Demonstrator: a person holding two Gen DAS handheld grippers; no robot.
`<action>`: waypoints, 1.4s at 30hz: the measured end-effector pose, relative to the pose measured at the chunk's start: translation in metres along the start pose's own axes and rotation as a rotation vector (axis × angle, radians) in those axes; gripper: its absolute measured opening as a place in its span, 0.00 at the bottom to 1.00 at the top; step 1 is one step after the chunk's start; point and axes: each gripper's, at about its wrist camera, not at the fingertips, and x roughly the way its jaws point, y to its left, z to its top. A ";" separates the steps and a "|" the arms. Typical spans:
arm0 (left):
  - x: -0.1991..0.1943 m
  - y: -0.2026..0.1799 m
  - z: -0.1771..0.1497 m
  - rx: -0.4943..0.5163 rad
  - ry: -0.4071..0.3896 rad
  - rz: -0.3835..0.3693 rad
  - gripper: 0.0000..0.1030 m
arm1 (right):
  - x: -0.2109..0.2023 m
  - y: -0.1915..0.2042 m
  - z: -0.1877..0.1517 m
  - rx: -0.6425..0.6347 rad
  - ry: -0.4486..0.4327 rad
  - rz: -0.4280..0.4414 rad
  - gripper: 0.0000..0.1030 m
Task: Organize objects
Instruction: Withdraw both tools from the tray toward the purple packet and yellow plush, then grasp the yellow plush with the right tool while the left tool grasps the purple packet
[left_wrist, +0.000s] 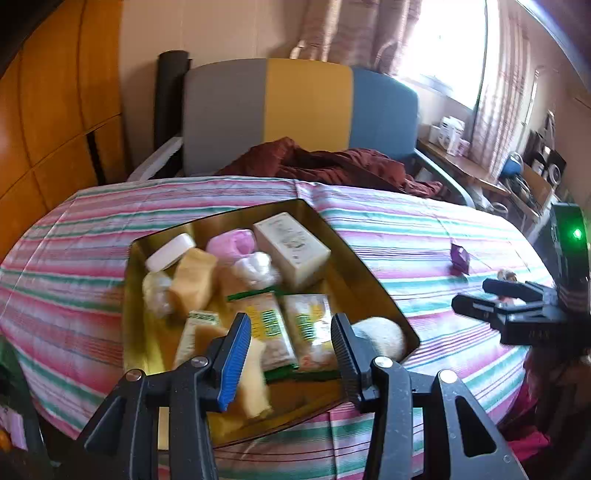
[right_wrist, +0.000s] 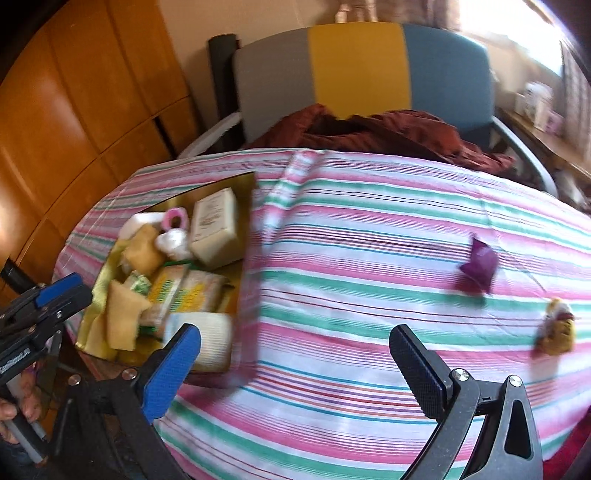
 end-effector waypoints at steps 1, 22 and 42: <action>0.001 -0.004 0.001 0.008 0.002 -0.006 0.44 | -0.001 -0.007 0.000 0.013 0.000 -0.012 1.00; 0.029 -0.100 0.018 0.204 0.067 -0.184 0.44 | -0.056 -0.216 0.002 0.375 -0.054 -0.378 1.00; 0.098 -0.192 0.036 0.261 0.216 -0.308 0.44 | 0.006 -0.269 -0.014 0.350 0.110 -0.386 0.46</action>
